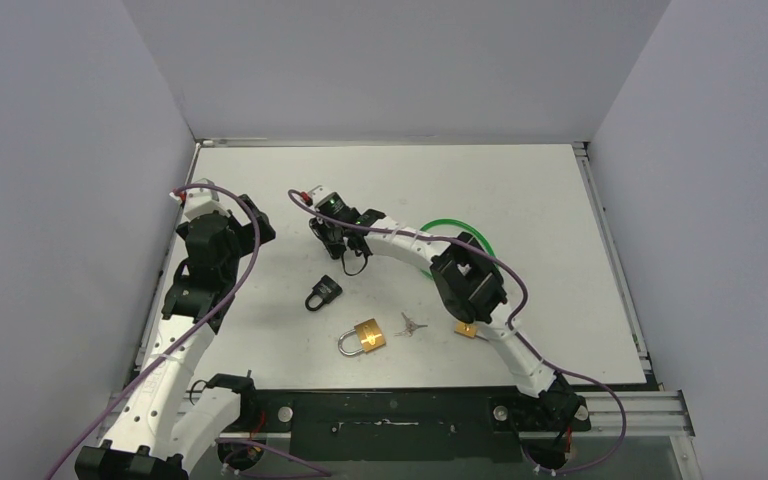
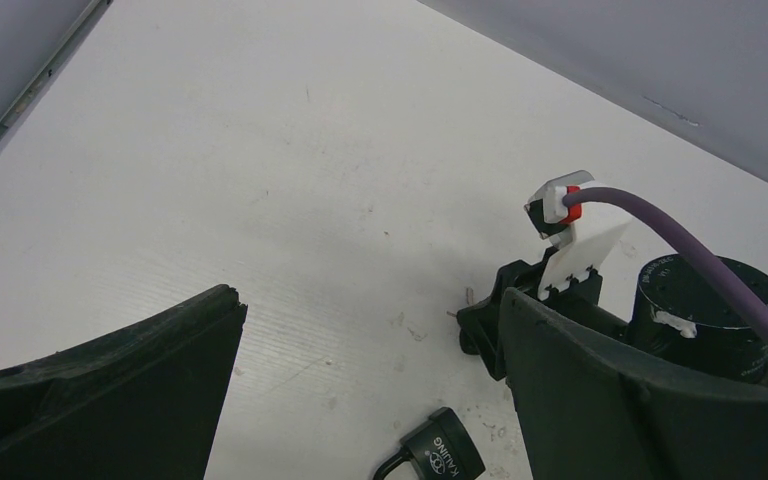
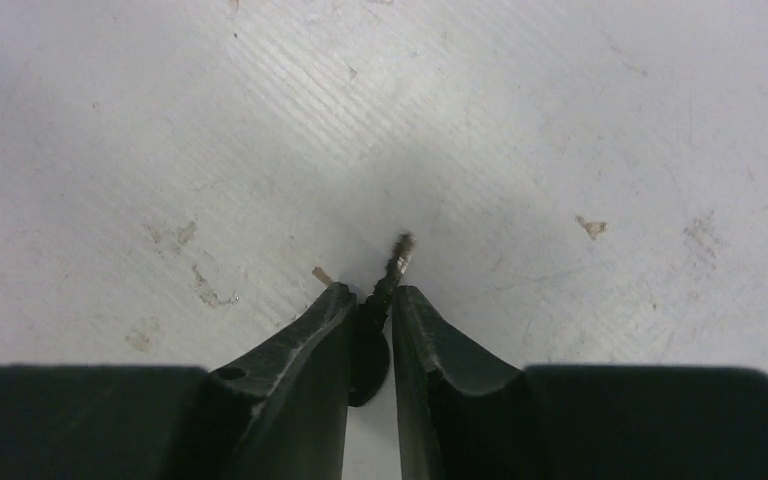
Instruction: Unlock with the key
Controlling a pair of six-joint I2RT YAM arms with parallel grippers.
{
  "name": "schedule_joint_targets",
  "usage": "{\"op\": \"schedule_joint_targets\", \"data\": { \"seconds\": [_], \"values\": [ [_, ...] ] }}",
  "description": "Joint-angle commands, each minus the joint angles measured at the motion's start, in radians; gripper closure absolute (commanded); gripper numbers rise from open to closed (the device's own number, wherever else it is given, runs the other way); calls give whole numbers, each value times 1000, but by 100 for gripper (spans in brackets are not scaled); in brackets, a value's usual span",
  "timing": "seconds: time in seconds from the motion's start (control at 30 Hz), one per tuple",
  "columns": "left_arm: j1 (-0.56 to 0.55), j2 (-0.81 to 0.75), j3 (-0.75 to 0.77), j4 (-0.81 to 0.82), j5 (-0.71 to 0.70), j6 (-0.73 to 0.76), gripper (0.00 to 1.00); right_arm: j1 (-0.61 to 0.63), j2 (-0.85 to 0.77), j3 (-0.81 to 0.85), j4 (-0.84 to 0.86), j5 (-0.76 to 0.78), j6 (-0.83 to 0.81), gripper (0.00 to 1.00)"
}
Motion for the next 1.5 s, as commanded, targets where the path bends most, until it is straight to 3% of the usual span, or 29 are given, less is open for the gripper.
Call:
{"op": "schedule_joint_targets", "data": {
  "seconds": [0.0,0.13,0.37,0.43,0.53,0.6,0.87,1.03,1.27,1.47],
  "values": [
    [5,-14,42,5,-1,8,3,2,-64,-116,-126,19,39,85],
    [5,-19,40,6,1,8,3,-2,-102,-154,-222,-28,37,90],
    [4,-28,39,5,1,10,3,-13,-220,-298,-277,-50,36,91],
    [5,-28,39,5,3,9,3,-13,-237,-318,-279,-58,34,88],
    [5,-29,38,5,5,10,3,-13,-239,-324,-280,-58,27,70],
    [5,-31,37,3,1,10,3,-13,-236,-319,-290,-55,24,63],
    [5,-41,37,-1,2,13,3,-5,-234,-328,-379,-29,15,60],
    [5,-44,36,-3,2,15,3,-3,-217,-330,-384,-21,26,66],
    [5,-49,37,-4,17,28,3,3,-203,-309,-370,-7,37,88],
    [4,-16,36,19,94,27,3,3,-369,-459,-134,54,72,90]
  ]
}}
